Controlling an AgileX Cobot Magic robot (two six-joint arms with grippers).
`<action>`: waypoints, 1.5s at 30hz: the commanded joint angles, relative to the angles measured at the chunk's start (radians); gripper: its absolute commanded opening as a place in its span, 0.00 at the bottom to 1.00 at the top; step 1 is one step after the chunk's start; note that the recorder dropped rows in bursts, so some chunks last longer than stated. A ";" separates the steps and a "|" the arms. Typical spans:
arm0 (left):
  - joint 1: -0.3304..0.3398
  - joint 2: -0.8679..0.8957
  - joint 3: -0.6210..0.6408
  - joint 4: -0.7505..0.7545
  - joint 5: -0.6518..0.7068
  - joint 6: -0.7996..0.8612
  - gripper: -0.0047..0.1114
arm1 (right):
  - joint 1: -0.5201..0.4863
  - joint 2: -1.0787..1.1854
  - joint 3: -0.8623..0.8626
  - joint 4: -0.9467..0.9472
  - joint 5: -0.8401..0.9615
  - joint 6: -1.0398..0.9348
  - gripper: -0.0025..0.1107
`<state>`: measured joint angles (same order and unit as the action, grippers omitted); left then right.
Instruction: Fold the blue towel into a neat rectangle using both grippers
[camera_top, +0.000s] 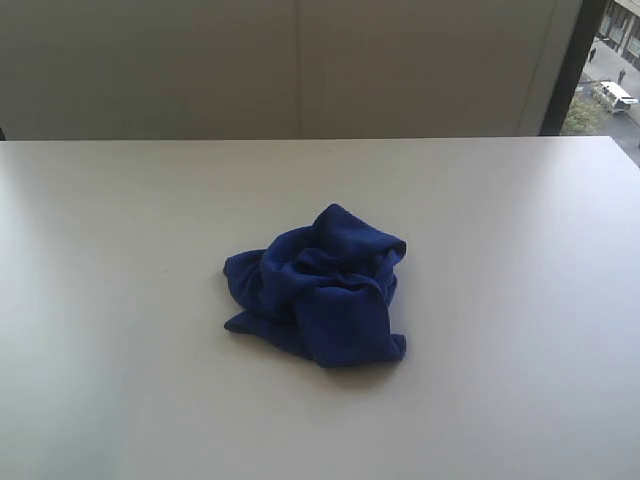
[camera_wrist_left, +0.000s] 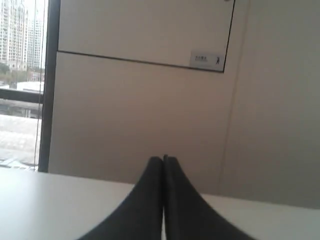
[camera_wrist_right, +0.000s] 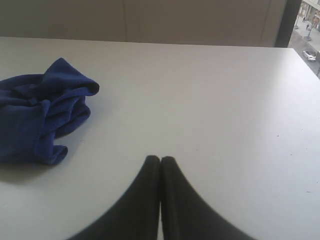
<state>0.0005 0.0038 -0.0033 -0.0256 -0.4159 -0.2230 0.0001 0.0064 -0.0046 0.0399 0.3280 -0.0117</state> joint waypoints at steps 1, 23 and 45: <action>0.003 -0.004 0.003 0.045 -0.092 -0.232 0.04 | 0.003 -0.006 0.005 -0.007 -0.015 -0.012 0.02; -0.047 0.945 -0.695 1.734 -0.275 -1.473 0.04 | 0.003 -0.006 0.005 -0.007 -0.015 -0.012 0.02; -0.657 1.745 -1.110 1.445 0.937 -0.705 0.04 | 0.003 -0.006 0.005 -0.007 -0.015 -0.012 0.02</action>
<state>-0.6710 1.7393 -1.1050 1.6514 0.3589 -1.1831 0.0001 0.0064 -0.0046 0.0399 0.3280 -0.0117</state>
